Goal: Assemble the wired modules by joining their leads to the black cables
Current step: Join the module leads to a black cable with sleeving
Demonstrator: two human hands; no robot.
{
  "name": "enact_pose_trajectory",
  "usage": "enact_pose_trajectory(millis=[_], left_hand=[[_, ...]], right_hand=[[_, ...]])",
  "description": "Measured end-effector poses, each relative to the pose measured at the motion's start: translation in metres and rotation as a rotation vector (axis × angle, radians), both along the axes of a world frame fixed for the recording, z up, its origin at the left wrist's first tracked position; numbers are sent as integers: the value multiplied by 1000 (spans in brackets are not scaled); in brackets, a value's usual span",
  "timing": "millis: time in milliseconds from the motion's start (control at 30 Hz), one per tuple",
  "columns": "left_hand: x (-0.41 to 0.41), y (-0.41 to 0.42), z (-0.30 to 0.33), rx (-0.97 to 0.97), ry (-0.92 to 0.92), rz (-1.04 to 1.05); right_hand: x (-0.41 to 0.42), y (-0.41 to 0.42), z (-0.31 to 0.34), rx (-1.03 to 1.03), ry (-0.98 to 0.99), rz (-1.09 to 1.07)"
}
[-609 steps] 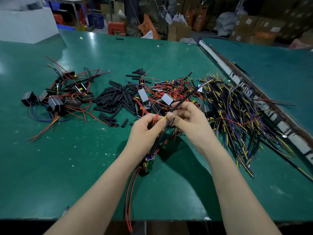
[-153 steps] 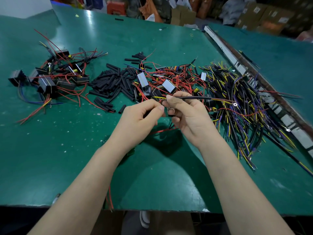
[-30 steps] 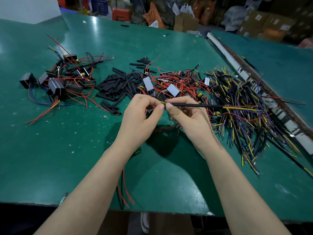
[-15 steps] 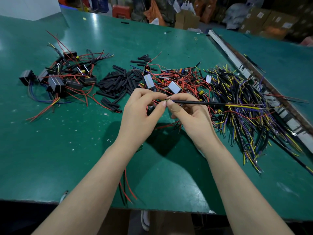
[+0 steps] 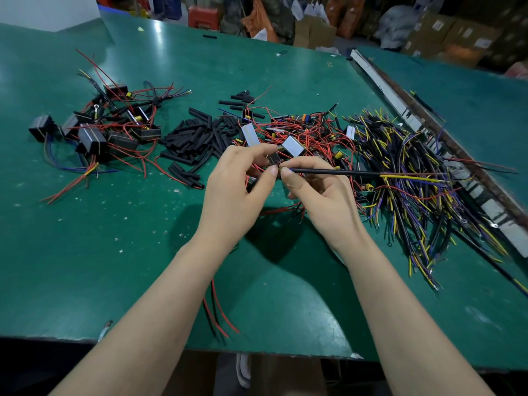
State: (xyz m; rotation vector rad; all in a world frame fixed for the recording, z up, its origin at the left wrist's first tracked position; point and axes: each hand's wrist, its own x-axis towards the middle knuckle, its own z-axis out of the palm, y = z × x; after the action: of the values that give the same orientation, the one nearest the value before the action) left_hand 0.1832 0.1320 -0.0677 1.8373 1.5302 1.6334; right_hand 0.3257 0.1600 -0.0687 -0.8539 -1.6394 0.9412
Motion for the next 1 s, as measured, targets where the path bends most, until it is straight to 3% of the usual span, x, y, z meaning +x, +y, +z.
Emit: enact_pose_trajectory(millis=[267,567,833,1000], left_hand=[[-2,-1,3,-49,-53,-62],[-1,1,0,2,-17,21],[3,0,-3,184,76,131],[3,0,-2,15,113,126]], right_hand=[[1,1,-1,-1,-13,-11],[0,1,1,3,-40,-18],[0,4,-5,342,-253,-187],[2,1,-11,493,-400,-289]])
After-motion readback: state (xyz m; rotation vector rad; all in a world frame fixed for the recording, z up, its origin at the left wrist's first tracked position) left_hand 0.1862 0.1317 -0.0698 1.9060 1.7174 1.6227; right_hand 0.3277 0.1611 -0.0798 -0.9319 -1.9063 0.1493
